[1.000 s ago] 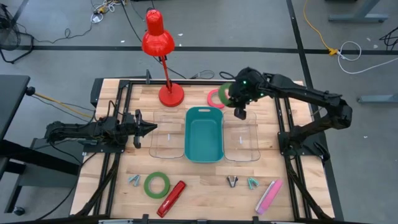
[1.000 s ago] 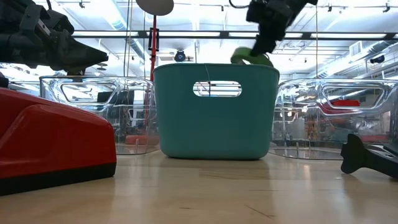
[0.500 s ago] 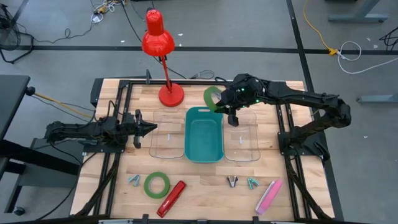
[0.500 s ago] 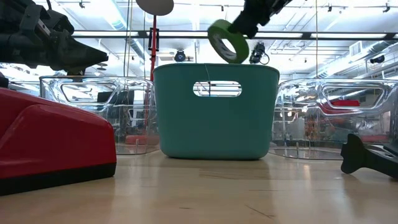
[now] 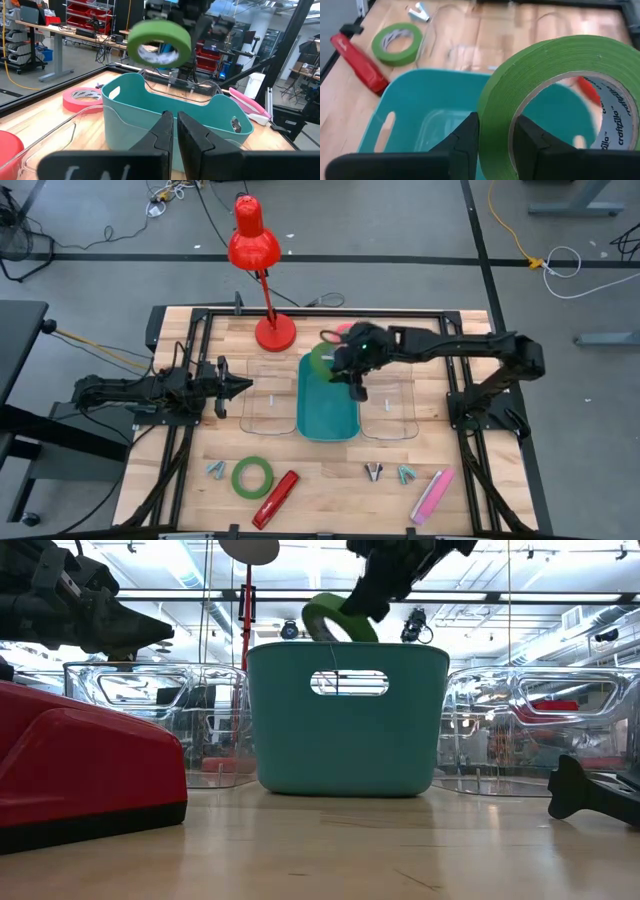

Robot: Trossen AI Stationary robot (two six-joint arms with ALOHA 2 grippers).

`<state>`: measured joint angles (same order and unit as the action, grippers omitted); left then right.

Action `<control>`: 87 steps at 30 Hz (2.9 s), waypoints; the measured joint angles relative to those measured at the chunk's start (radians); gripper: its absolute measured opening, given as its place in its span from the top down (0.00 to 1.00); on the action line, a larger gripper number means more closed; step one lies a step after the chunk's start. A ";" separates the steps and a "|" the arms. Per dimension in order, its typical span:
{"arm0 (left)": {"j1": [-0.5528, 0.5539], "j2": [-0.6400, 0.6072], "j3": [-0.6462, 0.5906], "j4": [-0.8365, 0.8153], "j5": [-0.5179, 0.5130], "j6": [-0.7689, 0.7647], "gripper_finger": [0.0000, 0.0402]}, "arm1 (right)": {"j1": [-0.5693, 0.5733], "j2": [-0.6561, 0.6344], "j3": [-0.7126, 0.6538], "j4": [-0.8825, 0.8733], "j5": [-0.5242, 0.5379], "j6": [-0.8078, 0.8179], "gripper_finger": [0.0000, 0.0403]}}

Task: Pick and place Stapler, Stapler remover, tape
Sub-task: Put the top green tape into the green bin, then put the pink tape into the green bin

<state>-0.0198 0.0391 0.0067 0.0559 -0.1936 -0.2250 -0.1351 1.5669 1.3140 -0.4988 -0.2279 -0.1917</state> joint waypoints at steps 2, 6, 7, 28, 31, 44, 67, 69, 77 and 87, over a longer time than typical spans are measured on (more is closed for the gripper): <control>0.000 0.000 0.000 0.000 0.000 0.000 0.93 | 0.013 0.022 0.000 0.001 0.000 0.000 0.78; 0.000 0.000 0.000 0.000 0.000 0.000 0.93 | 0.037 0.061 0.000 0.008 0.000 0.026 0.78; 0.000 0.000 0.000 0.000 0.000 0.000 0.93 | 0.042 0.071 0.000 0.007 0.000 0.029 0.78; 0.000 0.000 0.000 0.000 0.000 0.000 0.93 | 0.087 0.129 0.000 0.064 0.002 0.060 0.75; 0.000 0.000 0.000 0.000 0.000 0.000 0.93 | 0.087 0.129 0.000 0.063 0.003 0.061 0.70; 0.000 0.000 0.000 0.000 0.000 0.000 0.93 | 0.087 0.128 0.000 0.065 0.063 0.086 0.53; 0.000 0.000 0.000 0.000 0.000 0.000 0.93 | 0.087 0.122 0.000 0.048 0.063 0.104 0.50; 0.000 0.000 0.000 0.000 0.000 0.000 0.93 | 0.086 0.110 0.000 0.039 0.063 0.099 0.50; 0.000 0.000 0.000 0.000 0.000 0.000 0.93 | 0.080 0.041 0.000 0.025 0.123 0.097 0.50; 0.000 0.000 0.000 0.000 0.000 0.000 0.93 | 0.017 -0.028 0.001 -0.030 0.269 0.118 0.50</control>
<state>-0.0200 0.0391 0.0066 0.0559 -0.1936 -0.2252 -0.1178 1.5386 1.3148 -0.5286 0.0410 -0.0736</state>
